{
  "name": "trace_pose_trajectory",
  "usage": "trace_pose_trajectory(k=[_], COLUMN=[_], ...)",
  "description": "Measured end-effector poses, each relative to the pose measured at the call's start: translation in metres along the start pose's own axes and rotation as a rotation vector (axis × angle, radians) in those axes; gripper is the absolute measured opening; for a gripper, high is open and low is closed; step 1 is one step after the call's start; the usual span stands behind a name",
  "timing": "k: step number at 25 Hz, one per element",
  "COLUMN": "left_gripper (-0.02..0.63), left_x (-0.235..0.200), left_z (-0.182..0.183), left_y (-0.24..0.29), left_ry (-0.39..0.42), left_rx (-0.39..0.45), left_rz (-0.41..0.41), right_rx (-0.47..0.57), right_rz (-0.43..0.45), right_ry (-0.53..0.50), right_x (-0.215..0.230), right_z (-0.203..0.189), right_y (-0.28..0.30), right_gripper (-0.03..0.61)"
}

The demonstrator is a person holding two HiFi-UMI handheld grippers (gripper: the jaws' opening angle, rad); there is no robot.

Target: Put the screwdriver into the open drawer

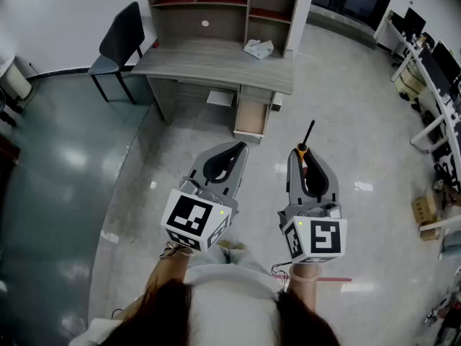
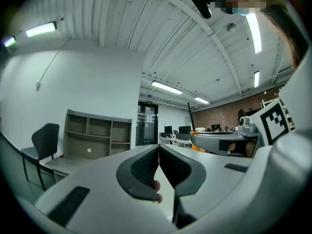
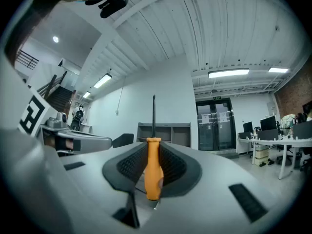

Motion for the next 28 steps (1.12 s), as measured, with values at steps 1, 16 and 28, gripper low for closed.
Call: trace_pose_trajectory(k=[1, 16, 28], left_gripper=[0.018, 0.018, 0.018], left_x=[0.000, 0.032, 0.018], left_z=[-0.001, -0.012, -0.023], left_y=[0.001, 0.035, 0.067], left_ry=[0.001, 0.004, 0.006], left_rx=[0.002, -0.019, -0.038], left_rz=[0.005, 0.062, 0.088], right_rx=[0.002, 0.015, 0.004], right_rz=[0.003, 0.069, 0.117], right_ry=[0.000, 0.045, 0.088], right_x=[0.001, 0.047, 0.066], right_z=[-0.002, -0.016, -0.037], right_y=[0.000, -0.001, 0.031], right_gripper=[0.086, 0.086, 0.086])
Point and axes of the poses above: the fingertips, and each gripper's own axes: y forward along the fingers, x to its right, z out of its top, the point moved 6 cm from there along -y, backward along the fingers, and after that the axes turned 9 degrees about -z, right-handed, at the moved point
